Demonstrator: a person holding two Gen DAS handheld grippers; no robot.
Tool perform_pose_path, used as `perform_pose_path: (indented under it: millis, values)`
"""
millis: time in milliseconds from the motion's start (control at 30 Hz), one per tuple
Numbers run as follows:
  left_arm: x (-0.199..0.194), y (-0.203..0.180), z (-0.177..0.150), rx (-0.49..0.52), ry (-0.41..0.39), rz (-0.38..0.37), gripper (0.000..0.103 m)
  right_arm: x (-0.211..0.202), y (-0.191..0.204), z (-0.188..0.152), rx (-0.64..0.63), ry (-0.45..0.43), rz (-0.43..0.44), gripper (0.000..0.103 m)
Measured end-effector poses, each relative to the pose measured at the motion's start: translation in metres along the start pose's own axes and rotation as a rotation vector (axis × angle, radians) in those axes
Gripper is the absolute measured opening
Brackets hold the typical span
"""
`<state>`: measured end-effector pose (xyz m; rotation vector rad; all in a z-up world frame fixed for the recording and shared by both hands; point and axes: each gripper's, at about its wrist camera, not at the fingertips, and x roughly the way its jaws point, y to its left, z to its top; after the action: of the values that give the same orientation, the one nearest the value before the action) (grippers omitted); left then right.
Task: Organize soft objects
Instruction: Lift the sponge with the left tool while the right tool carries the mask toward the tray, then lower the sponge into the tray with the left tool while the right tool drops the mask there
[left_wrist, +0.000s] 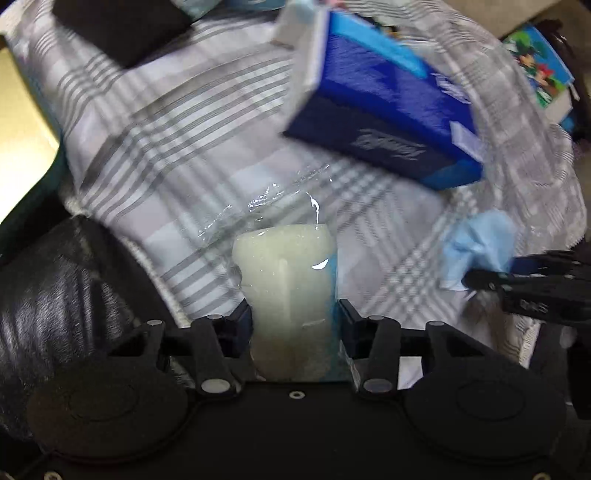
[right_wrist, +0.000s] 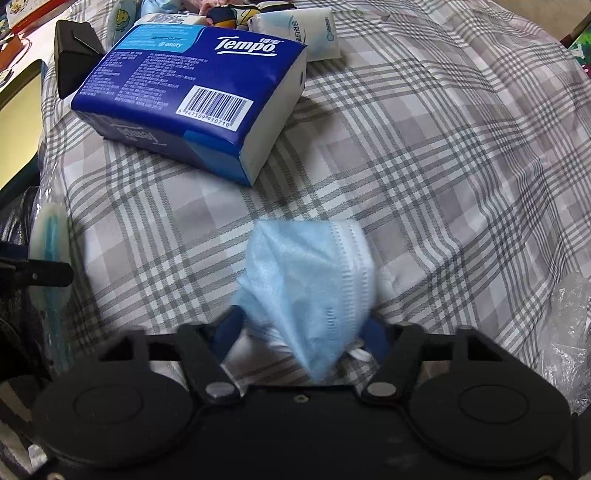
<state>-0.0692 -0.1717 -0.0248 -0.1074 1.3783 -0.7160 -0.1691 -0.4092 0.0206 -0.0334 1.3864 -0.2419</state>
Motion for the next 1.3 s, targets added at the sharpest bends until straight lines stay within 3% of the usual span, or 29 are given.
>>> perform_pose_path:
  millis: [33,167,333,533,867,1133,1300]
  values:
    - [-0.002,-0.007,0.002,0.012,0.0,0.004,0.046,0.0,-0.001,0.001,0.002,0.015,0.009,0.026]
    - [-0.012,-0.028,0.007,0.052,-0.013,0.01,0.046,-0.006,-0.015,0.005,0.072,0.035,0.07,0.025]
    - [-0.028,-0.034,0.009,0.074,-0.042,0.014,0.047,-0.026,-0.019,0.01,0.085,0.021,0.073,0.025]
    - [-0.061,-0.02,0.008,0.045,-0.093,0.049,0.047,-0.065,0.01,0.016,0.014,-0.044,0.135,0.026]
    - [-0.112,0.053,0.031,-0.102,-0.177,0.195,0.047,-0.096,0.107,0.043,-0.117,-0.113,0.317,0.026]
    - [-0.129,0.147,0.066,-0.293,-0.187,0.317,0.047,-0.075,0.204,0.089,-0.139,-0.117,0.432,0.027]
    - [-0.131,0.193,0.087,-0.397,-0.191,0.398,0.047,-0.06,0.261,0.121,-0.135,-0.107,0.446,0.027]
